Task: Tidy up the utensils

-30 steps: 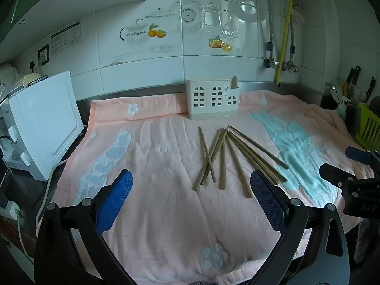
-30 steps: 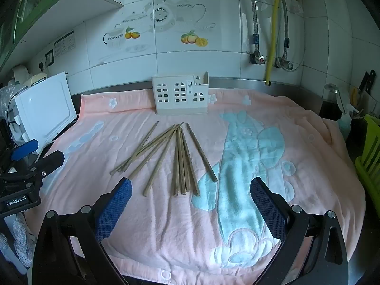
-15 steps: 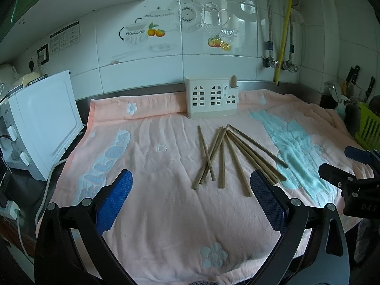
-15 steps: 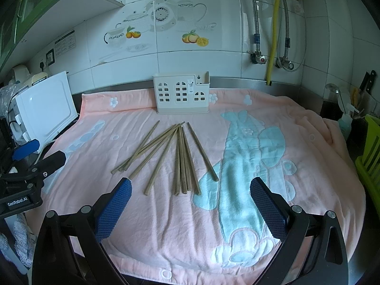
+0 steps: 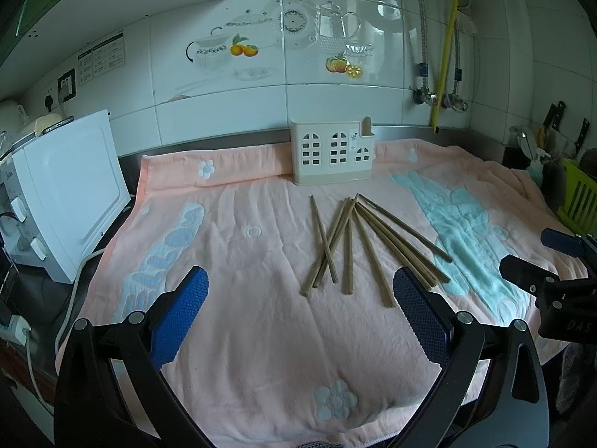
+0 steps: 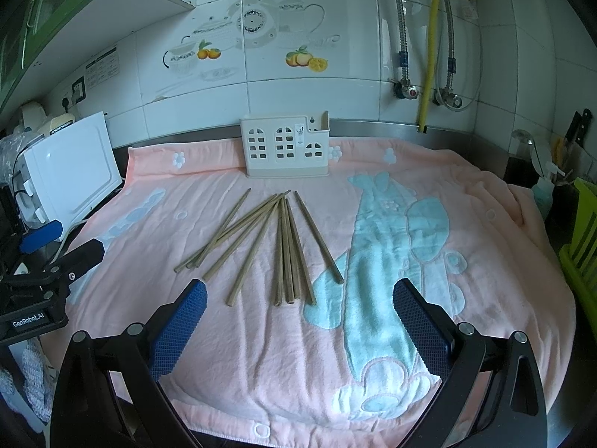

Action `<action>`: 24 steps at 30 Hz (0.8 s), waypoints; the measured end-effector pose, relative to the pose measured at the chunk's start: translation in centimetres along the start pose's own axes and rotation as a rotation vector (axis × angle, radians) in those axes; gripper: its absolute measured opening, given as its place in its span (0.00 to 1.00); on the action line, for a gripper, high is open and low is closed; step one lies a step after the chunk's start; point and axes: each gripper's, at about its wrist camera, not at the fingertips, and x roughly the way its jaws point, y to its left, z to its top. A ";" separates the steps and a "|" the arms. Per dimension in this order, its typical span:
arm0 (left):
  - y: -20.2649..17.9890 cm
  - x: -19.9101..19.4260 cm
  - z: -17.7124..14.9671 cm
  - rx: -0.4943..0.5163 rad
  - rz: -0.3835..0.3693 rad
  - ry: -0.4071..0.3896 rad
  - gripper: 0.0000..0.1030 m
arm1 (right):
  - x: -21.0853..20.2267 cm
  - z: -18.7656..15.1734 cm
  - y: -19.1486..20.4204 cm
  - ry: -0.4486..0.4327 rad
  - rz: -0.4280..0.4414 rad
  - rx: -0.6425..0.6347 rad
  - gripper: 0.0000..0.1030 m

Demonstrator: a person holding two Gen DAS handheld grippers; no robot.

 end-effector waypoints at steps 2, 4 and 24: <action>0.1 0.0 0.0 -0.002 0.000 0.001 0.95 | 0.0 0.0 0.0 0.000 0.001 0.001 0.94; 0.1 0.0 -0.1 -0.001 0.000 0.001 0.95 | 0.0 0.0 0.0 0.001 0.000 0.000 0.94; -0.3 0.0 0.0 0.000 -0.002 0.007 0.95 | 0.4 -0.1 0.1 0.014 -0.005 -0.001 0.94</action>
